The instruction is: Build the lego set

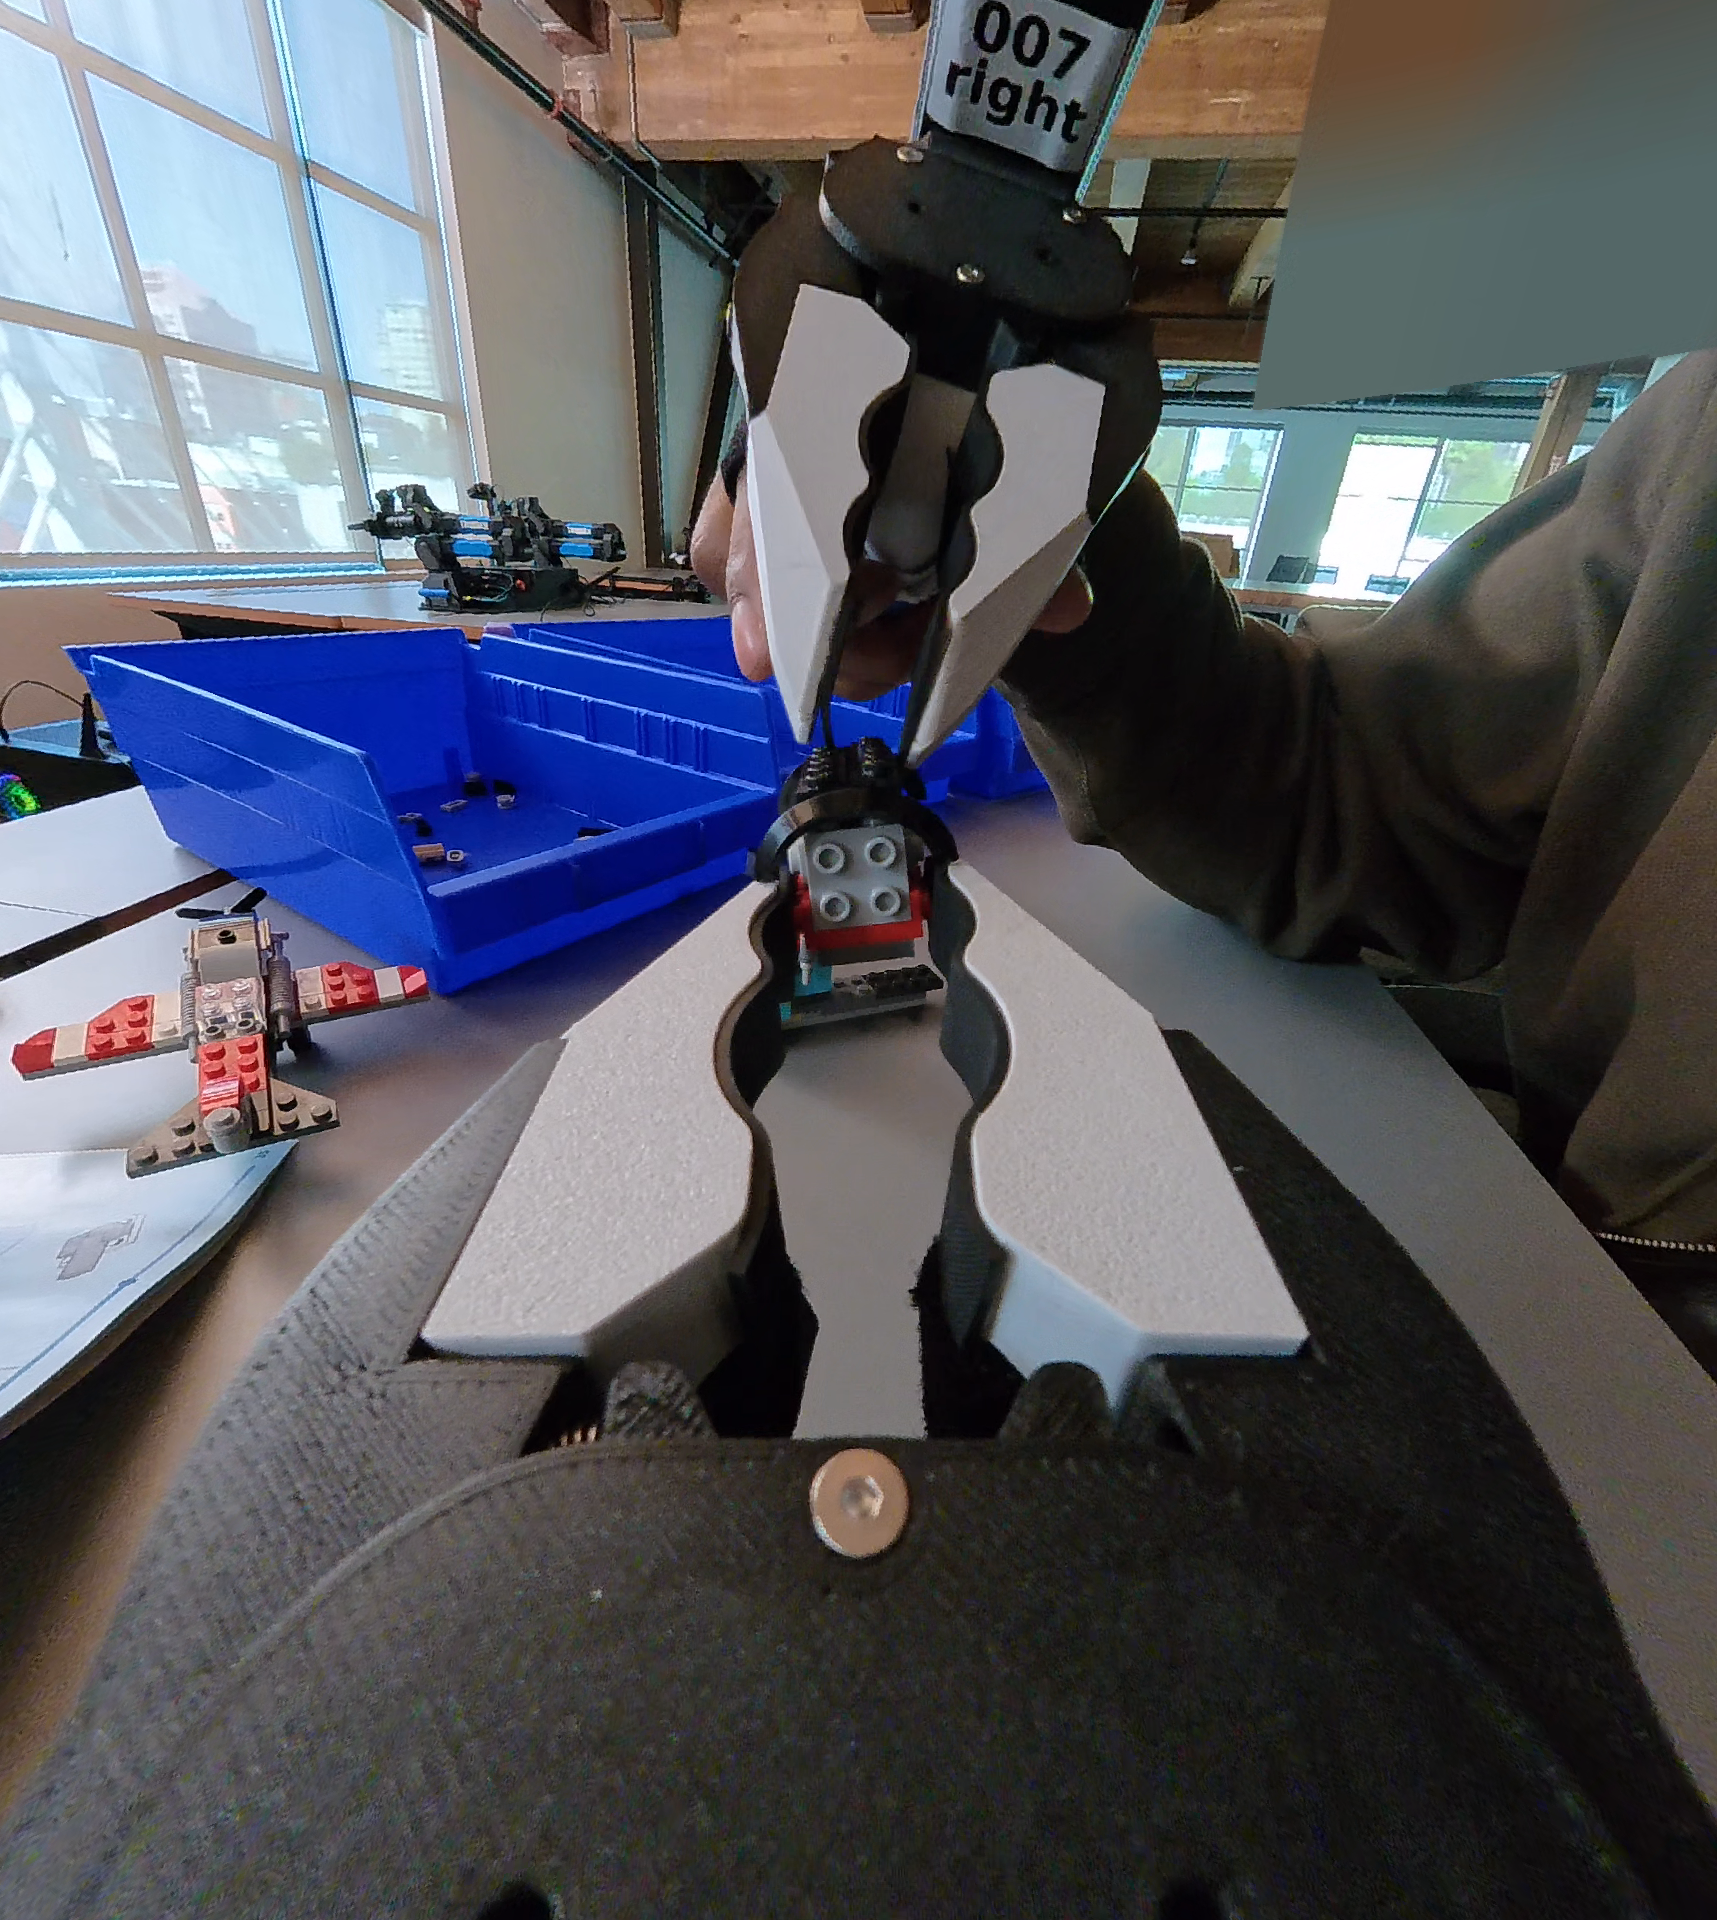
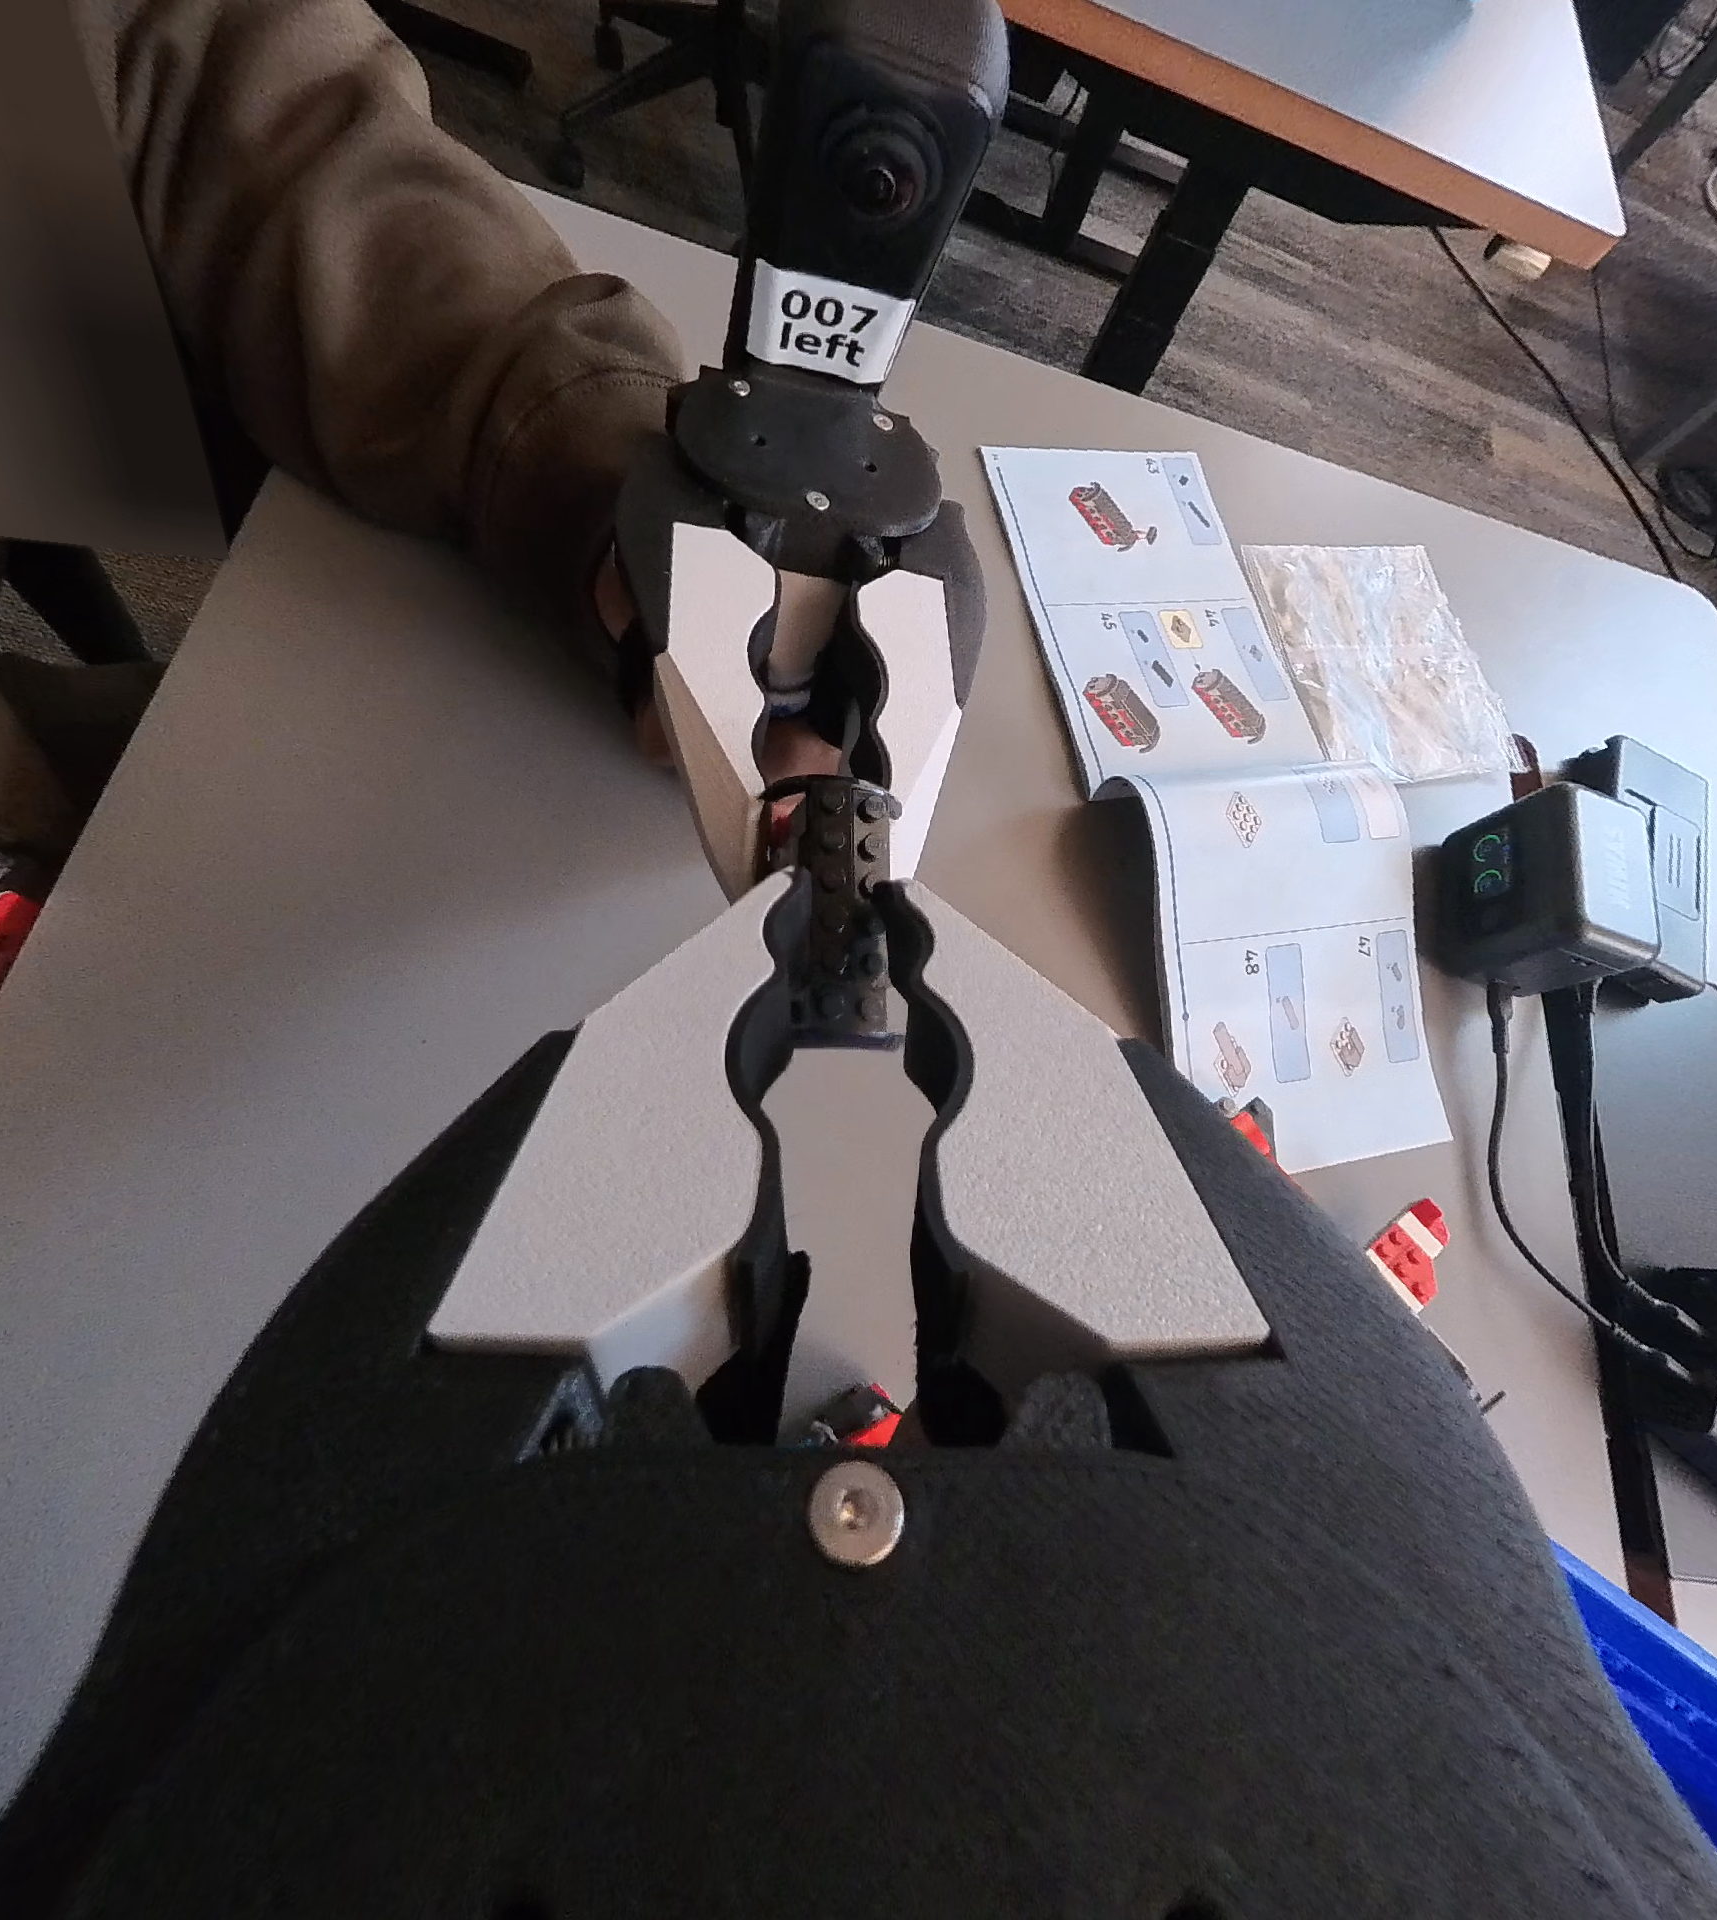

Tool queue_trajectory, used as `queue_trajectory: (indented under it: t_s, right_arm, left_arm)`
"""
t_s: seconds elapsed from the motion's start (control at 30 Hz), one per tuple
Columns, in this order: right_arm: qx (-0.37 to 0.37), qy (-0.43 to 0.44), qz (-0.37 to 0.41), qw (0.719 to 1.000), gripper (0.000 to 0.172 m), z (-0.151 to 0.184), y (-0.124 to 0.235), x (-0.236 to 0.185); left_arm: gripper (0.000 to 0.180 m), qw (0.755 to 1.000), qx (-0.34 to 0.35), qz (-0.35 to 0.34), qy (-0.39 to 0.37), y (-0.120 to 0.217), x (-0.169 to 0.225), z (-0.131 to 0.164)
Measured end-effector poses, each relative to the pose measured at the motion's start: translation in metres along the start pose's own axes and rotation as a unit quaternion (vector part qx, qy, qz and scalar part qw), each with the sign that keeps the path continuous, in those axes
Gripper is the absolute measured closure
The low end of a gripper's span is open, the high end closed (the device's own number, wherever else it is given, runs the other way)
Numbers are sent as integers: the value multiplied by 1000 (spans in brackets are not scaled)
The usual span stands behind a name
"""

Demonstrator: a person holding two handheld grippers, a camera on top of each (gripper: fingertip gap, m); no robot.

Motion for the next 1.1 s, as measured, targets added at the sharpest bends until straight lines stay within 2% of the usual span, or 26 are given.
queue_trajectory:
  t_s: [0.33,0.47,0.67,0.77,0.9,1.1]
  right_arm:
    - [4,1,2,1000,155,-2,-2,0]
    - [15,10,11,1000,149,-4,1,0]
    - [66,63,82,992,137,-2,9,-6]
    - [75,124,166,975,126,3,7,-9]
    - [82,214,255,939,121,5,-1,-23]
    - [43,306,367,877,114,19,-25,-28]
  left_arm:
    - [155,1000,0,1,-1,0,0,0]
    - [155,1000,7,-4,3,1,-1,-1]
    - [155,999,20,-36,12,7,-10,-3]
    - [155,998,26,-54,19,10,-15,-5]
    - [155,997,27,-73,16,12,-19,-5]
    - [155,996,29,-81,17,13,-20,-5]
Point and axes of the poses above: each gripper's, where its closed fingertips meet, y back along the fingers, z out of its underside, x = y × z across the jaws, the point moved 6 cm from there along y, back along the fingers, and after that the axes turned 3 degrees about -x, right-handed, at the moved point
